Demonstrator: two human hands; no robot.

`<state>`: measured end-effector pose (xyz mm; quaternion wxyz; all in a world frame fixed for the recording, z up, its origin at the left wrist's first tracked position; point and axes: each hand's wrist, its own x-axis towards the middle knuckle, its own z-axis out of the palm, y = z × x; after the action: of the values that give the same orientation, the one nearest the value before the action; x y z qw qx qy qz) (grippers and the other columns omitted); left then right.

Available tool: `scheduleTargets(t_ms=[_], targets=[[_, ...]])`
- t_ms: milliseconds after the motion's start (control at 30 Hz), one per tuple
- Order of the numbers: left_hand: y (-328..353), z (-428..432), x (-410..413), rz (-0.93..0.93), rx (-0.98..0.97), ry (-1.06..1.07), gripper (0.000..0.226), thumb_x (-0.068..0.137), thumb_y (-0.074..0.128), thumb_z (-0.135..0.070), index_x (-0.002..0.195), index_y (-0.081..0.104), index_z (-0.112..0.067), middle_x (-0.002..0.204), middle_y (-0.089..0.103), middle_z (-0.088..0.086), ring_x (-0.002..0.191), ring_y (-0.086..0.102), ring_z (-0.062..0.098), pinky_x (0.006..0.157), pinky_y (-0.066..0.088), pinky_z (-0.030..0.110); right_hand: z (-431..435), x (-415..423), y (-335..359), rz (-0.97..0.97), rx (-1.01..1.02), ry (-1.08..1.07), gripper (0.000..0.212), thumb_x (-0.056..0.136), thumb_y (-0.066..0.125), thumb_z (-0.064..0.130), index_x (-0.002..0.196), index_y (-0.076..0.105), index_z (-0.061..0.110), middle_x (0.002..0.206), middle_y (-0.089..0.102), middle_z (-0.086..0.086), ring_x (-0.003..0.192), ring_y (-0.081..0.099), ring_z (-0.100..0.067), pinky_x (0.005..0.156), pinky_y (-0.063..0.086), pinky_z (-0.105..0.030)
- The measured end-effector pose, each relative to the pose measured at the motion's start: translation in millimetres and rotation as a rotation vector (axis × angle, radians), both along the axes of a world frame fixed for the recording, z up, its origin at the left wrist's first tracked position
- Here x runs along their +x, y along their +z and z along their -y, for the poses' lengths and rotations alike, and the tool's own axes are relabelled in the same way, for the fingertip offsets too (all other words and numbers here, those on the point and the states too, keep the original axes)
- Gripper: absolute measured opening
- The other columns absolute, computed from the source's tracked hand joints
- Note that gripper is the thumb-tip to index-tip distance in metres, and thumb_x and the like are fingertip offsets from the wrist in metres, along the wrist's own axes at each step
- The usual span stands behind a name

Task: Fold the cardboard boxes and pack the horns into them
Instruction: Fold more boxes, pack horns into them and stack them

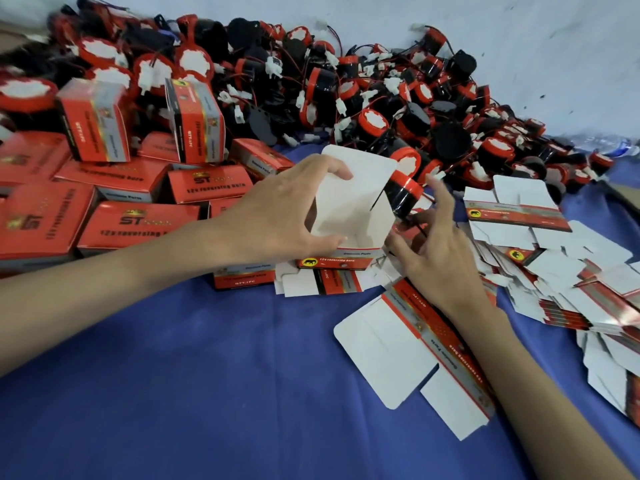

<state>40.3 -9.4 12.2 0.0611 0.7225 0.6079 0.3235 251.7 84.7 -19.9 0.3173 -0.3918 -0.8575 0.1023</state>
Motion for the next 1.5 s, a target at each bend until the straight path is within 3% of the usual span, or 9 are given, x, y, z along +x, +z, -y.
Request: scheduleTargets(t_ms=[167, 333, 567, 667, 767, 933, 1133, 1300, 1500], targets=[[0.7, 0.0, -0.3, 0.002, -0.01, -0.004, 0.067, 0.073, 0.07, -0.044, 0.13, 0.039, -0.027, 0.123, 0.036, -0.023, 0.105, 0.038, -0.006, 0.084, 0.026, 0.016, 0.3, -3.0, 4.0, 0.0, 0.069, -0.087, 0.058, 0.079, 0.048, 0.055, 0.125, 0.039, 0.022, 0.094, 0.069, -0.004, 0.068, 0.052, -0.02, 0.064, 0.032, -0.028], [0.6, 0.9, 0.6, -0.014, -0.032, 0.011, 0.068, 0.072, 0.069, -0.046, 0.13, 0.038, -0.029, 0.129, 0.044, -0.016, 0.105, 0.052, 0.014, 0.086, 0.036, 0.024, 3.9, -3.4, 4.7, -0.03, 0.083, -0.142, 0.047, 0.082, 0.056, 0.051, 0.112, 0.04, 0.019, 0.079, 0.057, 0.005, 0.066, 0.055, -0.019, 0.062, 0.037, -0.029], [1.4, 1.6, 0.8, -0.005, -0.031, 0.014, 0.066, 0.075, 0.072, -0.043, 0.13, 0.037, -0.03, 0.125, 0.053, -0.003, 0.104, 0.055, 0.021, 0.086, 0.04, 0.029, 16.8, -1.1, 32.4, -0.92, -0.441, 0.148, 0.024, 0.084, 0.059, 0.029, 0.099, 0.041, 0.028, 0.061, 0.054, 0.014, 0.055, 0.05, -0.009, 0.052, 0.044, -0.016], [0.4, 0.7, 0.1, -0.014, -0.026, 0.0, 0.066, 0.074, 0.071, -0.044, 0.13, 0.036, -0.032, 0.124, 0.054, -0.001, 0.104, 0.055, 0.022, 0.086, 0.037, 0.03, 24.0, -5.5, 38.0, -1.053, -0.463, 0.228, 0.017, 0.088, 0.056, 0.033, 0.094, 0.041, 0.027, 0.063, 0.048, 0.013, 0.059, 0.042, -0.012, 0.051, 0.04, -0.016], [2.4, 0.2, 0.5, 0.005, -0.039, -0.028, 0.071, 0.072, 0.07, -0.05, 0.132, 0.035, -0.034, 0.129, 0.052, -0.008, 0.109, 0.054, 0.016, 0.094, 0.042, 0.031, 36.6, -12.0, 34.8, -0.857, -0.094, 0.381, 0.018, 0.094, 0.055, 0.017, 0.095, 0.038, 0.024, 0.079, 0.06, 0.009, 0.068, 0.054, -0.009, 0.058, 0.044, -0.021], [5.7, 3.0, 6.7, 0.098, 0.002, -0.147, 0.077, 0.065, 0.074, -0.062, 0.126, 0.04, -0.03, 0.116, 0.048, -0.018, 0.105, 0.041, -0.011, 0.091, 0.025, -0.005, 41.6, -23.2, 18.9, -0.368, 0.38, 0.232, 0.009, 0.089, 0.055, -0.003, 0.088, 0.057, 0.006, 0.09, 0.067, -0.013, 0.079, 0.064, -0.029, 0.062, 0.054, -0.04], [4.8, 4.3, 4.7, 0.061, -0.079, -0.146, 0.074, 0.077, 0.074, -0.047, 0.136, 0.038, -0.023, 0.131, 0.048, -0.011, 0.12, 0.046, 0.004, 0.1, 0.035, 0.016, 42.1, -20.3, 25.3, -0.092, 0.493, 0.086, 0.016, 0.089, 0.056, 0.006, 0.102, 0.065, 0.009, 0.082, 0.066, -0.006, 0.072, 0.059, -0.026, 0.051, 0.049, -0.035], [3.2, 6.9, 7.0, -0.021, -0.083, -0.094, 0.057, 0.087, 0.06, -0.045, 0.135, 0.037, -0.026, 0.127, 0.052, -0.002, 0.106, 0.057, 0.021, 0.087, 0.04, 0.034, 42.1, -22.3, 23.1, 0.228, 0.42, 0.105, 0.026, 0.094, 0.047, 0.012, 0.107, 0.071, 0.009, 0.097, 0.07, -0.005, 0.084, 0.054, -0.028, 0.052, 0.05, -0.041], [3.7, 5.5, 5.6, 0.022, -0.127, -0.086, 0.057, 0.084, 0.06, -0.052, 0.132, 0.037, -0.032, 0.12, 0.059, 0.007, 0.107, 0.055, 0.021, 0.09, 0.038, 0.033, 34.6, -10.0, 30.1, 0.292, 0.286, 0.254, 0.034, 0.093, 0.043, 0.016, 0.112, 0.069, 0.009, 0.107, 0.063, -0.002, 0.093, 0.048, -0.023, 0.06, 0.05, -0.039]])
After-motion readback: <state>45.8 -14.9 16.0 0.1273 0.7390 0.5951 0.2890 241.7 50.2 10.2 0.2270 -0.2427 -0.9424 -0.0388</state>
